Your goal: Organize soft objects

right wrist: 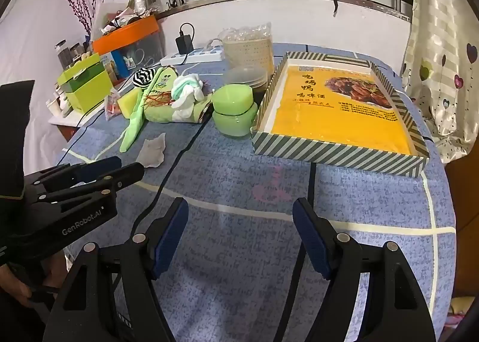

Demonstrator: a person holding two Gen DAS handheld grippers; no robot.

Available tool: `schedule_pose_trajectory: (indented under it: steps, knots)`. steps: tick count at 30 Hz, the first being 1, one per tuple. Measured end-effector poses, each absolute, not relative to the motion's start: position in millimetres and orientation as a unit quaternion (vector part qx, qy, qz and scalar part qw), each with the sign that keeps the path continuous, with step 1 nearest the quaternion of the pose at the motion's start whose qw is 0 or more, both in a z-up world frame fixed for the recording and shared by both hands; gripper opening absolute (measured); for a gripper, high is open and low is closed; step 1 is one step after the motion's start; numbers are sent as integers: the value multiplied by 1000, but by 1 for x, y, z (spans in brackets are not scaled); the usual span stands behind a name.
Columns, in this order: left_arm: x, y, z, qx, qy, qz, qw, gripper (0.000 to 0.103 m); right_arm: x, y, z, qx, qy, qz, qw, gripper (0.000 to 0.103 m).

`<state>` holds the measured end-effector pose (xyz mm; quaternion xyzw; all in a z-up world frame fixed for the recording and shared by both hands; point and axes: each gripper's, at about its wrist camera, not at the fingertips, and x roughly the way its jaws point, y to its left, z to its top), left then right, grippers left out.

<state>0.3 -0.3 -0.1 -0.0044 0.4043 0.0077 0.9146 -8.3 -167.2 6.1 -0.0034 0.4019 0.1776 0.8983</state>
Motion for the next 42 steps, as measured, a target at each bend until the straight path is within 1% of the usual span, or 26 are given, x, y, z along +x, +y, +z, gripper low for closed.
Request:
schedule_pose_trajectory:
  steps: [7, 12, 14, 42]
  knots:
    - [-8, -7, 3, 2, 392, 1, 920, 37, -9, -168, 5, -4, 405, 176, 897, 73]
    - [-30, -11, 8, 2, 375, -1, 927, 37, -2, -166, 12, -4, 402, 178, 898, 73]
    - [-1, 10, -5, -4, 402, 19, 915, 37, -7, -170, 12, -3, 402, 178, 898, 73]
    - [-1, 14, -4, -12, 399, 22, 916, 37, -5, -165, 11, -4, 399, 181, 899, 73]
